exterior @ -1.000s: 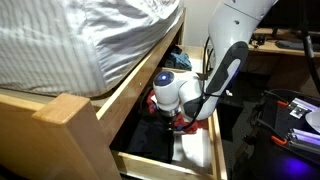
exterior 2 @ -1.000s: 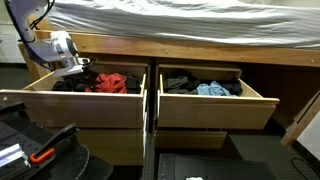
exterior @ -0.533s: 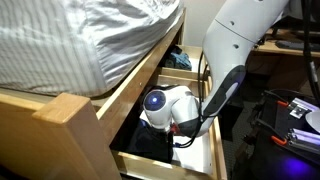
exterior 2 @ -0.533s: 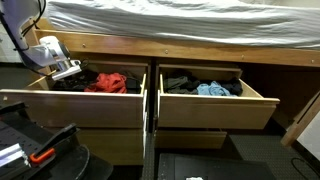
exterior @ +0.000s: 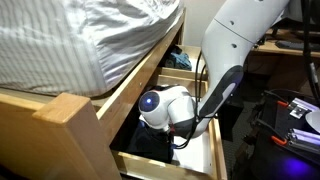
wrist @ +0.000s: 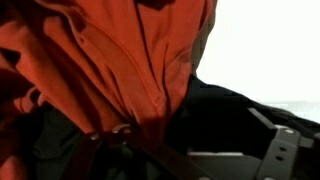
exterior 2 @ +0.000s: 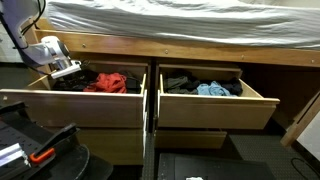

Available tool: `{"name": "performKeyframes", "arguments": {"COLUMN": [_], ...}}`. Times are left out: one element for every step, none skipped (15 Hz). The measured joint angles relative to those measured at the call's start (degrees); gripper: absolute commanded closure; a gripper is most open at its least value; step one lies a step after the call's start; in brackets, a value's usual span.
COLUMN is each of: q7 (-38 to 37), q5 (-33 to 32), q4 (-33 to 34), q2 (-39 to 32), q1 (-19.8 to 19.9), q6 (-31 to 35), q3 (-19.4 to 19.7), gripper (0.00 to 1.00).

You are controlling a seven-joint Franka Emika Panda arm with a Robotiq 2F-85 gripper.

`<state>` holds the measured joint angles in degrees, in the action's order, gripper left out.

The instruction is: Open the second drawer from the right, pick up the black cloth from the first drawer, put it in the second drawer and close the second drawer.

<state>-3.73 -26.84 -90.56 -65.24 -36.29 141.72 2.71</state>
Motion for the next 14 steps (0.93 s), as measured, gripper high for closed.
{"name": "performKeyframes", "arguments": {"q7": [0.0,0.0,-0.5,-1.5,-2.3,-3.2,-3.9,-4.4,-4.5,-4.5,-4.2,-3.2,-2.1,-0.7], "q5": [1.5,2.4,2.6,2.5,2.0,1.2,0.8,0.5,0.4,0.4,0.4,0.4,0.3,0.0], "q4": [0.1,0.0,-0.1,-0.2,-0.5,-0.9,-2.0,-2.5,-2.6,-2.6,-2.4,-2.4,-2.4,-2.3], "q2": [0.7,1.8,3.1,4.4,5.7,7.0,7.8,8.2,8.3,8.3,8.0,7.4,6.4,4.9], "q1": [0.4,0.6,0.6,0.3,0.0,-0.4,-0.8,-1.1,-1.3,-1.3,-1.2,-0.8,-0.3,0.4], "q6": [-3.4,-6.1,-7.5,-7.7,-7.2,-6.5,-6.2,-5.9,-5.7,-5.7,-5.1,-2.8,0.4,4.3], "q3": [-0.6,-1.2,-1.4,-1.5,-1.6,-1.6,-1.6,-1.6,-1.6,-1.6,-1.7,-1.9,-2.1,-2.1], "gripper": [0.00,0.00,0.00,0.00,0.00,0.00,0.00,0.00,0.00,0.00,0.00,0.00,0.00,0.00]}}
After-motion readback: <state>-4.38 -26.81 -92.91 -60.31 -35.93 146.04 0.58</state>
